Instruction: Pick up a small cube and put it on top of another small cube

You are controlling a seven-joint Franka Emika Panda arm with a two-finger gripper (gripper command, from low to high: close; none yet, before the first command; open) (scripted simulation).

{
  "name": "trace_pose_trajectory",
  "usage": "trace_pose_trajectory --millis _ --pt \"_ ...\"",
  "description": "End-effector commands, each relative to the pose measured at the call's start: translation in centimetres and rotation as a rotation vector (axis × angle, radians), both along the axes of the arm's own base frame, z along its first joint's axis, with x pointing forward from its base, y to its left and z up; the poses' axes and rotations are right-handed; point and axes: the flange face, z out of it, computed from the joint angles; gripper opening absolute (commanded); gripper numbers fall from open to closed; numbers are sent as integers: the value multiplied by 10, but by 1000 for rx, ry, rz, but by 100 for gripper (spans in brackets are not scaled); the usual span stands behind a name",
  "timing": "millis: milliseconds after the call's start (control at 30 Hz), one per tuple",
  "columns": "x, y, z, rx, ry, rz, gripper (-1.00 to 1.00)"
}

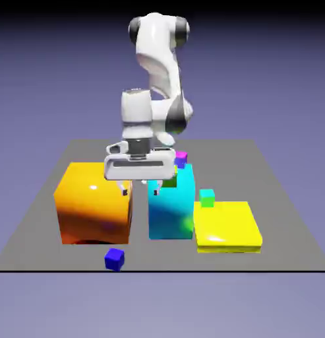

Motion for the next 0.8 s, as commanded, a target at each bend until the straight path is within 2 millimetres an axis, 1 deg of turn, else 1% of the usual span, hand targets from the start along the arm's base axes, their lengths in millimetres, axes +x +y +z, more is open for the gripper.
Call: trace_pose_trajectory --millis 0,233,367,500,533,567,667,700,733,767 --pt "6 -4 -9 6 35 -6 0" --pt "37 -42 -77 38 271 -69 0" --pt "48 -63 -116 48 401 -101 0" --pt "55 -81 -155 54 526 -128 0" --pt "56 -85 -162 54 550 -133 0" --pt "56 -85 -162 54 550 -133 0" --pt "41 -80 -227 54 550 -132 0" --pt "40 -79 -230 54 550 -133 0" --pt "40 -79 -230 54 550 -133 -100" --pt "40 -79 -230 54 550 -133 -100"
